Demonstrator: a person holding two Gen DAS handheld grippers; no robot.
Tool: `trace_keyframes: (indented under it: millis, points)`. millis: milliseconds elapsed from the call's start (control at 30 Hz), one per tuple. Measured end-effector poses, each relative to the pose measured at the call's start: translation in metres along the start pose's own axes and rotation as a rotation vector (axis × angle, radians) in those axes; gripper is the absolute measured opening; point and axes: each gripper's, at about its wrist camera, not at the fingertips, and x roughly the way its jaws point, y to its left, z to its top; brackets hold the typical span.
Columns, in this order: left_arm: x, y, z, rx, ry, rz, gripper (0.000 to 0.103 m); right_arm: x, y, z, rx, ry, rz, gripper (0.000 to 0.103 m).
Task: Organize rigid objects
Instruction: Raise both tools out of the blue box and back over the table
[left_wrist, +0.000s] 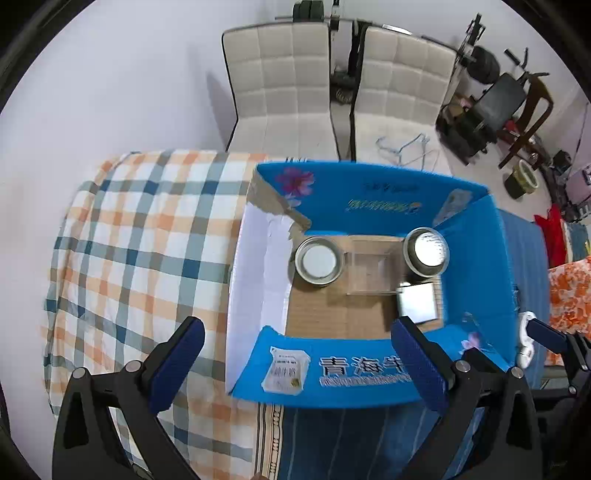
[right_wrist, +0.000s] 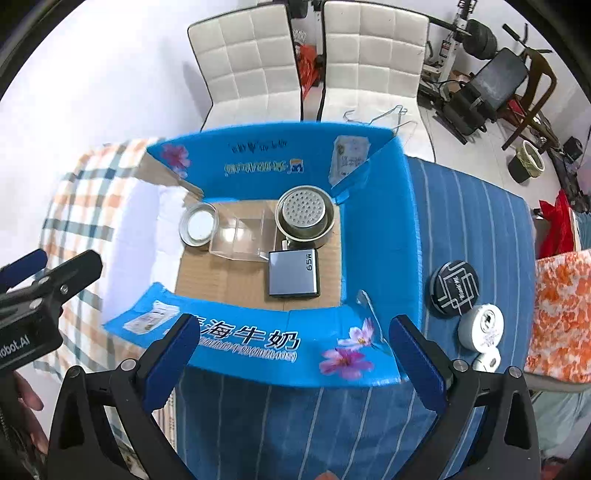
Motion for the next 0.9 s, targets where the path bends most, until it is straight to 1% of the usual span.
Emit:
trace_keyframes:
  millis: [67,167,367,533,633,733,800,867,900]
  points:
    - [-0.016,-0.002,-0.002,0.006,-0.031,0.011,0.103,-0.015,0.001,-0.005,0.007,-0.022,0.008,0.103]
    - [-0.042,-0.004,-0.006,0.0,-0.072,0.007,0.103,-0.037,0.001,-0.013,0.008,-0.046,0.02,0.103]
    - [-0.079,-0.012,-0.019,0.008,-0.123,-0.004,0.103,-0.081,0.0,-0.027,0.01,-0.11,0.045,0.103]
    - [-0.101,-0.022,-0.029,0.02,-0.151,-0.022,0.103,-0.11,-0.012,-0.04,0.029,-0.153,0.057,0.103]
    - [-0.113,-0.035,-0.032,0.04,-0.175,-0.033,0.103,-0.121,-0.032,-0.049,0.064,-0.162,0.055,0.103]
    - [-0.116,-0.054,-0.034,0.059,-0.181,-0.06,0.103,-0.128,-0.062,-0.059,0.111,-0.167,0.033,0.103]
    - [-0.113,-0.075,-0.035,0.082,-0.175,-0.085,0.103,-0.127,-0.09,-0.064,0.156,-0.165,0.005,0.103]
    - [-0.107,-0.099,-0.035,0.123,-0.164,-0.102,0.103,-0.122,-0.125,-0.07,0.214,-0.152,-0.038,0.103]
    - [-0.101,-0.114,-0.035,0.15,-0.151,-0.11,0.103,-0.119,-0.139,-0.071,0.241,-0.148,-0.045,0.103]
